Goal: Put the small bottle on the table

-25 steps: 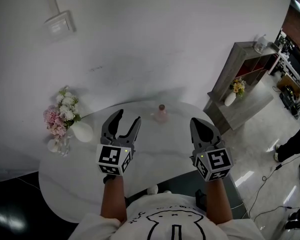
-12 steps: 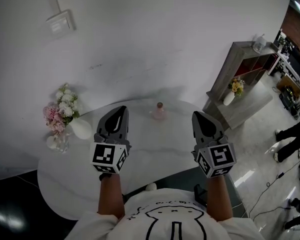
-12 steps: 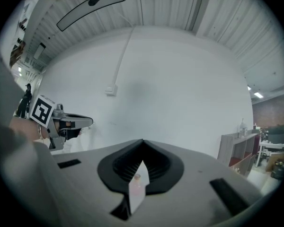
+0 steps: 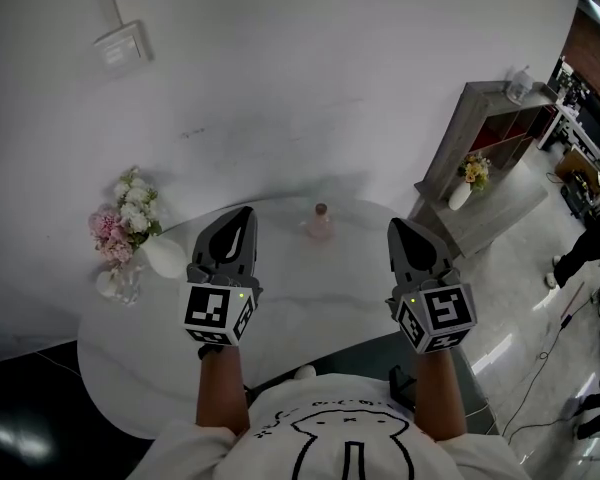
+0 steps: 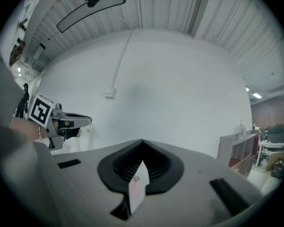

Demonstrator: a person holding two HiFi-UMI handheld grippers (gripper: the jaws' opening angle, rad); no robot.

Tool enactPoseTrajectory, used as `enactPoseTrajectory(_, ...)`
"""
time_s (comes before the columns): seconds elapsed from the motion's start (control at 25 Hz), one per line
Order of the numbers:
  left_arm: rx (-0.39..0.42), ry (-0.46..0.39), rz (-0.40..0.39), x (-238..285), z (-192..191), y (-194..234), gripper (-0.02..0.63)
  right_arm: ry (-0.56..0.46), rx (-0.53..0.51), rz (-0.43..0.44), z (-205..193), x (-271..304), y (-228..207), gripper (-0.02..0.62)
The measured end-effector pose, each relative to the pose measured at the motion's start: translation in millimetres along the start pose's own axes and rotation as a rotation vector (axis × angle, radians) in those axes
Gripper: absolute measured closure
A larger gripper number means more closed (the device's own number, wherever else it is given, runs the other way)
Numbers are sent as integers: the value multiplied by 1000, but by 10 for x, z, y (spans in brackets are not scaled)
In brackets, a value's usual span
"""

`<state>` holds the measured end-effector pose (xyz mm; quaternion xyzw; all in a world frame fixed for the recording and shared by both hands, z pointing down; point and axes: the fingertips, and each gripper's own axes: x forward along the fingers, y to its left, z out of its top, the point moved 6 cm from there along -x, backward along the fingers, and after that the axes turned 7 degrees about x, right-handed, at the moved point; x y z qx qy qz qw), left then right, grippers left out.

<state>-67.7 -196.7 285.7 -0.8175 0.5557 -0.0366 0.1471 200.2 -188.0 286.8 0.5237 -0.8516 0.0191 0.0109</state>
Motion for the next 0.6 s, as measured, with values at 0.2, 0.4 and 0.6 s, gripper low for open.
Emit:
enactPoseTrajectory(0.2,8,-6,6,-44,46,37,603,-6,-5,-1,25,-23,4,604)
enactPoseTrajectory(0.4,11,-15,8,-82,87,44,603,-5,-6,-2,36,-61,14,604)
enactPoseTrajectory(0.6,13,-15,12,-128,110,32,603,-1,-6,1,30,-116,30,604)
